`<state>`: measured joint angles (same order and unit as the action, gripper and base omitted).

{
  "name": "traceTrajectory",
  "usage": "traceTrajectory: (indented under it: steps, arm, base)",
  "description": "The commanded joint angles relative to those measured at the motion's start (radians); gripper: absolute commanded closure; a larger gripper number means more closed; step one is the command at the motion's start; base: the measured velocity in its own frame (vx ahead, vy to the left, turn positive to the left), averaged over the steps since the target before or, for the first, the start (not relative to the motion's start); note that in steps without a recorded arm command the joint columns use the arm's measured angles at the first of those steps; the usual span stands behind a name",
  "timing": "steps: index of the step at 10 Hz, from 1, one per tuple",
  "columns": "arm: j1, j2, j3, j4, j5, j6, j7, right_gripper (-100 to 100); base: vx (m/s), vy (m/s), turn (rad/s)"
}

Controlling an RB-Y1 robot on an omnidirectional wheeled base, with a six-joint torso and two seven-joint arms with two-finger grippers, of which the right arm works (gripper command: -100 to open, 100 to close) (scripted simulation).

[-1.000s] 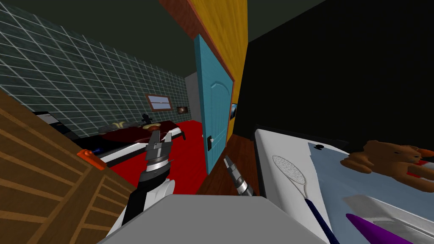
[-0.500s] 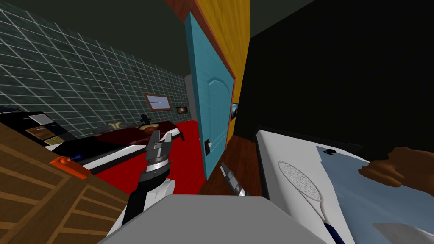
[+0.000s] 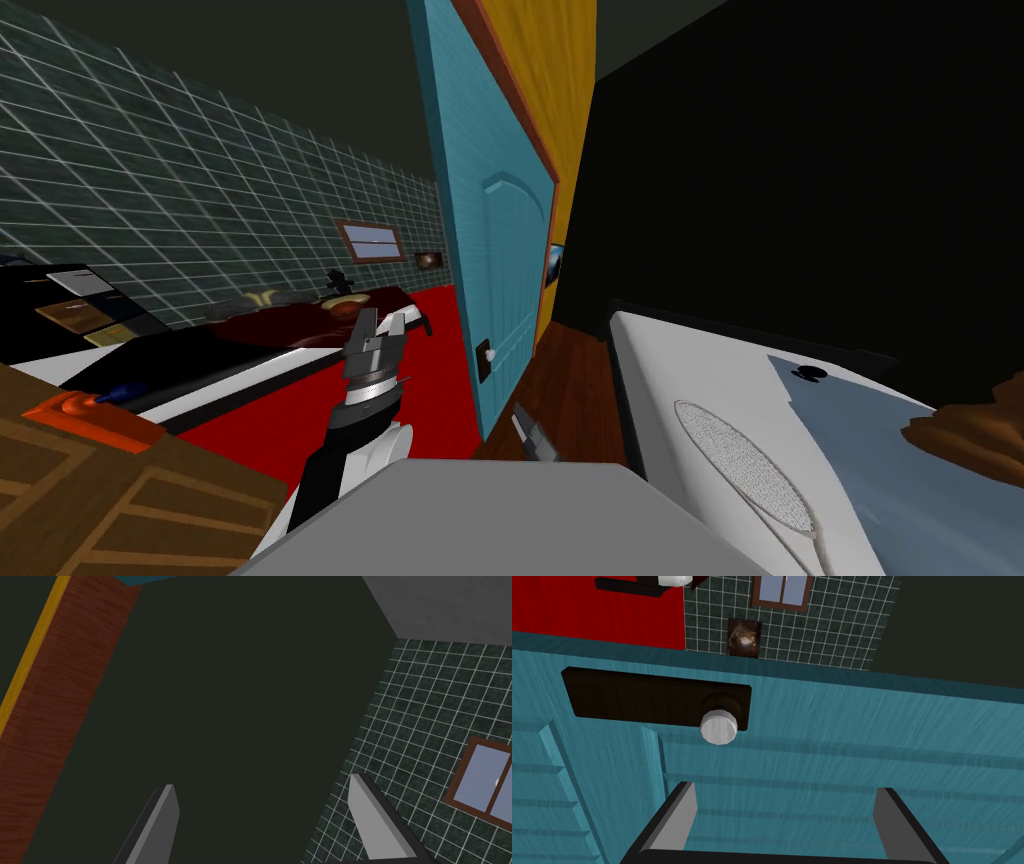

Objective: Push the door open

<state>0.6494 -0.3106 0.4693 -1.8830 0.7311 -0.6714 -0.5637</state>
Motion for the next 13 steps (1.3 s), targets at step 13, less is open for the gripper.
traceTrajectory:
  steps: [13]
  arm:
    - [0.026,-0.05,0.064,0.06,0.105,-0.046,-0.121,-100]
  base:
    - [0.099,-0.015,0.031]
